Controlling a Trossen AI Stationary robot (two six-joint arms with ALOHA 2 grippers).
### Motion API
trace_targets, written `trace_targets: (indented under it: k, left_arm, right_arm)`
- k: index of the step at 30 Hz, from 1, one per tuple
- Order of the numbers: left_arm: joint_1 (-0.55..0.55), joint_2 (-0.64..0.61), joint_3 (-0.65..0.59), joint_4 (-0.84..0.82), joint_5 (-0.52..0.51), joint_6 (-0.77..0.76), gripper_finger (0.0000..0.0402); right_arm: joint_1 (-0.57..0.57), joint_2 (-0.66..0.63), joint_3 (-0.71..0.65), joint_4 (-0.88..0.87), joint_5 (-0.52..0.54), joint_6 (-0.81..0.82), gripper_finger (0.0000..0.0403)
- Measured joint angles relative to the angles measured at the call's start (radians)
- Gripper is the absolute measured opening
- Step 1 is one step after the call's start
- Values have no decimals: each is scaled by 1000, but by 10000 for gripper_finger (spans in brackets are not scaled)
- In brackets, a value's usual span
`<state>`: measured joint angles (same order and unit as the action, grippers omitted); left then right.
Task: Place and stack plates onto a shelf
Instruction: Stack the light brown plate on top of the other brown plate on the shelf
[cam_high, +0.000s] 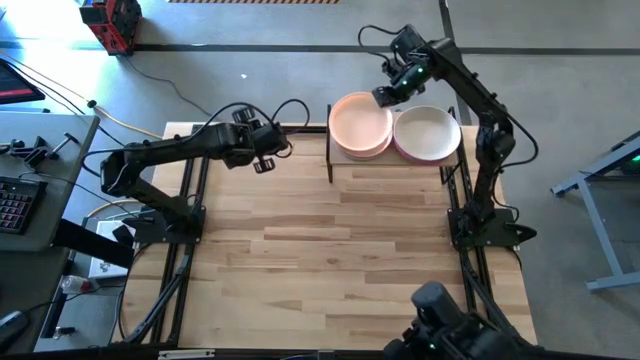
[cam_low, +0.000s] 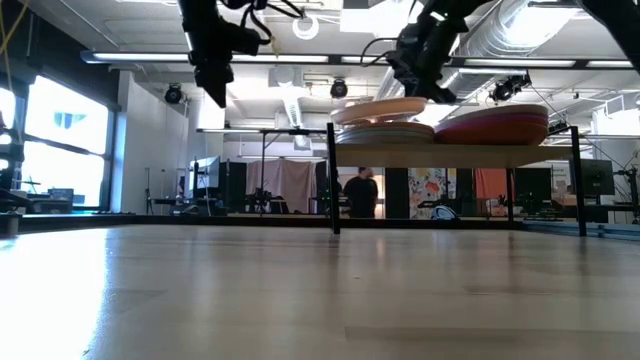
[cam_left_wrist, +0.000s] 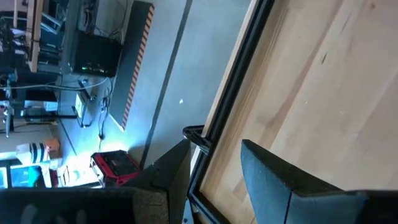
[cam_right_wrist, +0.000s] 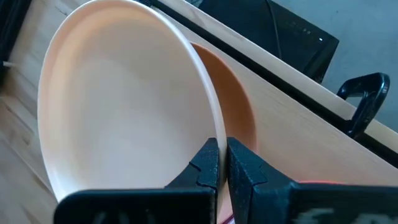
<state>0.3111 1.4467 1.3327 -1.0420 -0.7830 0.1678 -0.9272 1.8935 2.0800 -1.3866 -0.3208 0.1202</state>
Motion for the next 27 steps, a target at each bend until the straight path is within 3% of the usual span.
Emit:
trace_targets:
  k: [27]
  left_arm:
    - [10, 0, 0, 0, 0, 0, 131]
  right_arm:
    - [10, 50, 0, -42, 24, 2, 0]
